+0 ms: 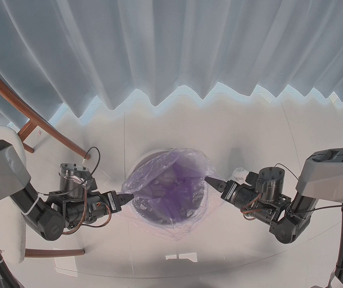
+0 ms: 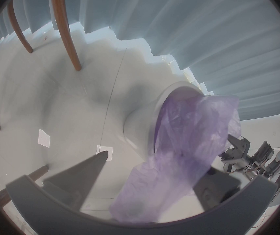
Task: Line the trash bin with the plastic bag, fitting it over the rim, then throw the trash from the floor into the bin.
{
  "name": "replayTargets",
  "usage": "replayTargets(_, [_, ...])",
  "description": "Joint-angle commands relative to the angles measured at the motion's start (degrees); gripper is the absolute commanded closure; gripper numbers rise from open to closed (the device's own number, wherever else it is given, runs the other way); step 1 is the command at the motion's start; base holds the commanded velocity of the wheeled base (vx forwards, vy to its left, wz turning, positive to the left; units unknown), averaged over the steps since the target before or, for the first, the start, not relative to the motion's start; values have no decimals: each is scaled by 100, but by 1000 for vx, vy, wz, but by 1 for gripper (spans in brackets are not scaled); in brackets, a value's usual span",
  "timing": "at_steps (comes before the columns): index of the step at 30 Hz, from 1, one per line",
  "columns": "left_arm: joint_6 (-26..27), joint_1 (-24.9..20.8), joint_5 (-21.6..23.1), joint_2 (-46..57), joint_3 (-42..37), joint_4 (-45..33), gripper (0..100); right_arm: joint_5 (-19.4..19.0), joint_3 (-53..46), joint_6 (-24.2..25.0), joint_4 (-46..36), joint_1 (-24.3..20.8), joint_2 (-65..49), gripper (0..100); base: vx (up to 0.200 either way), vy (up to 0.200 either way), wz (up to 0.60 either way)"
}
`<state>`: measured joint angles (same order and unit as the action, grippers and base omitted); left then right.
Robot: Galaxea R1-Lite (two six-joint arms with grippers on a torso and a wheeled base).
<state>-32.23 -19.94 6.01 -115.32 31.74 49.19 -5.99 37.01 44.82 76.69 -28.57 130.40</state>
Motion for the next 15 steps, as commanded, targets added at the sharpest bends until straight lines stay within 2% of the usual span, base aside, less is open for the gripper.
replayTargets(1, [6,8,5,687,-318,152,0,-17,-335,-132,-23,-236,-314,0,0,0,0])
replayTargets(4, [42,-36,-3,1056,-459,152,0,18,-458,-563,-14,-298,-340,0,0,0,0])
replayTargets(7, [305,-36,-3,1328,-590,144,0,133,-537,-914,30,-307,-340,0,0,0,0])
replayTargets(13, [806,-36,-30,1372,-810,161,0,221,-537,-1081,144,-307,-323,0,0,0,0])
replayTargets(15, [1079,-1,-223,1267,-995,170,0,344,-546,-1327,303,-298,-261,0,0,0,0])
